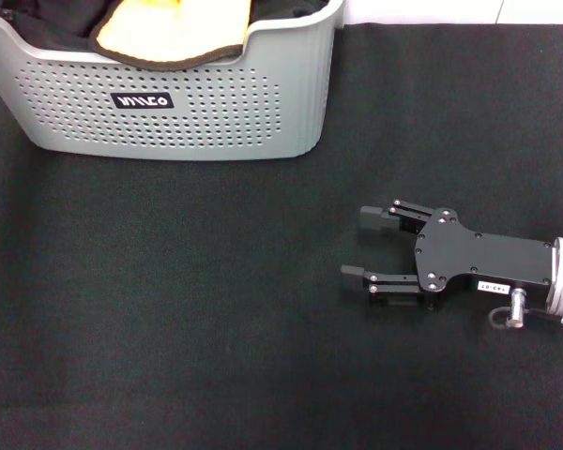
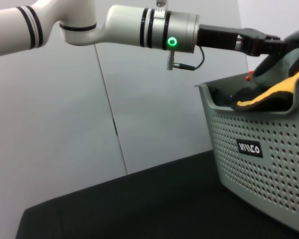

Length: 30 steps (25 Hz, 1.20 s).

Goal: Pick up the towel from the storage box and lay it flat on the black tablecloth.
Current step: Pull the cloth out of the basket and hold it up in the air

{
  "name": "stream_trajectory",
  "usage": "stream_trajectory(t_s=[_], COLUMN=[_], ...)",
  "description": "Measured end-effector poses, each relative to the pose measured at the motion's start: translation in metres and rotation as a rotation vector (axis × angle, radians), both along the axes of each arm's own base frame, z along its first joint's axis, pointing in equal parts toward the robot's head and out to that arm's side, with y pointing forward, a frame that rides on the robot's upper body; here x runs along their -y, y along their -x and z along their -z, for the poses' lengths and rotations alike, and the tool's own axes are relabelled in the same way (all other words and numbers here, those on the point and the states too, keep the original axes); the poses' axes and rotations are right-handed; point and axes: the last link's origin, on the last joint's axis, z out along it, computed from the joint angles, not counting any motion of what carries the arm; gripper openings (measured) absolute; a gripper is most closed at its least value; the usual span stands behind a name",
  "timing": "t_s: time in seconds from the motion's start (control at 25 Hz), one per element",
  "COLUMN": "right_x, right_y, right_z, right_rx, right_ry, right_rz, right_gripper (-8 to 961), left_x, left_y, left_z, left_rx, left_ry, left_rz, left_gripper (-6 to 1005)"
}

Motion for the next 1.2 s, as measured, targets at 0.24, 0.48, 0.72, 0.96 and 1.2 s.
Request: stream_trajectory(t_s=[0.24, 0.48, 0.72, 0.96, 1.2], right_x=[0.0, -0.001, -0.007, -0.003, 0.001], right_y=[0.0, -0.001, 0.001, 0.012, 0.023], right_z=[0.0, -0.002, -0.012, -0.039, -0.062], right_rx=[0.0, -0.002, -0.034, -0.177, -0.303], right_ry=[-0.001, -0.008, -0.045, -0.102, -0.191], right_rz=[0.001, 0.004, 0.006, -0.094, -0.181], right_gripper=[856, 856, 855, 855, 855], left_x=[0.012, 0.045, 0.102, 0.145, 0.156], left_y=[-0.005, -0.014, -0.022, -0.025, -0.017], left_z=[-0.018, -0.054, -0.094, -0.096, -0.078], left_rx=[0.103, 0.368, 0.664, 0.738, 0.761], left_ry=[-0.046, -0.084, -0.049, 0.091, 0.201], left_rz=[0.045, 0.188, 0.498, 0.724, 0.748], left_gripper=[139, 64, 32, 31, 30])
